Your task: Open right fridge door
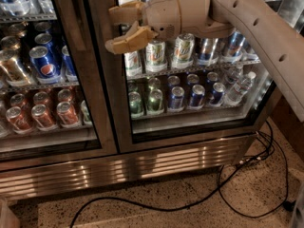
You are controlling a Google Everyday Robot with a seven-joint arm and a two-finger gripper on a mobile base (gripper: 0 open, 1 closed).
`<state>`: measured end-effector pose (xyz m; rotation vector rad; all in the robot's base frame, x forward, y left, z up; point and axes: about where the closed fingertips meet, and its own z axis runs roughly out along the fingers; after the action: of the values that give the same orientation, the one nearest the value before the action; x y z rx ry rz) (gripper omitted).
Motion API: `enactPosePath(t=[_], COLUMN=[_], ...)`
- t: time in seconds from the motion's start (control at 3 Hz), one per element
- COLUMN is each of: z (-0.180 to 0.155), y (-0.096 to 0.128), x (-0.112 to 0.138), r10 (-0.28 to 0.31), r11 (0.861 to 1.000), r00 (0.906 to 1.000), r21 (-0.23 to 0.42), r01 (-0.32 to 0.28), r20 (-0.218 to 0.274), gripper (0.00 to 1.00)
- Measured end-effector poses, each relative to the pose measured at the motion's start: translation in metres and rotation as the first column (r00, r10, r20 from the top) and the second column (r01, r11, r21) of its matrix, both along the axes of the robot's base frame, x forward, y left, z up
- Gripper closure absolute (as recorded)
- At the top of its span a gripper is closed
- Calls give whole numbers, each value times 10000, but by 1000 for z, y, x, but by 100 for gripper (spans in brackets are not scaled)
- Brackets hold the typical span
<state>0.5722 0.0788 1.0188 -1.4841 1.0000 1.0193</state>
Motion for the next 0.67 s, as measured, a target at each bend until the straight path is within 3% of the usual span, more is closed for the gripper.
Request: enactPosePath(t=[0.67], z=[-3], y=[4], x=[-3], r10=[245], r11=[9996], r00=[9995], r21=[-98], r01=[-247], r20=[-188], gripper=[34])
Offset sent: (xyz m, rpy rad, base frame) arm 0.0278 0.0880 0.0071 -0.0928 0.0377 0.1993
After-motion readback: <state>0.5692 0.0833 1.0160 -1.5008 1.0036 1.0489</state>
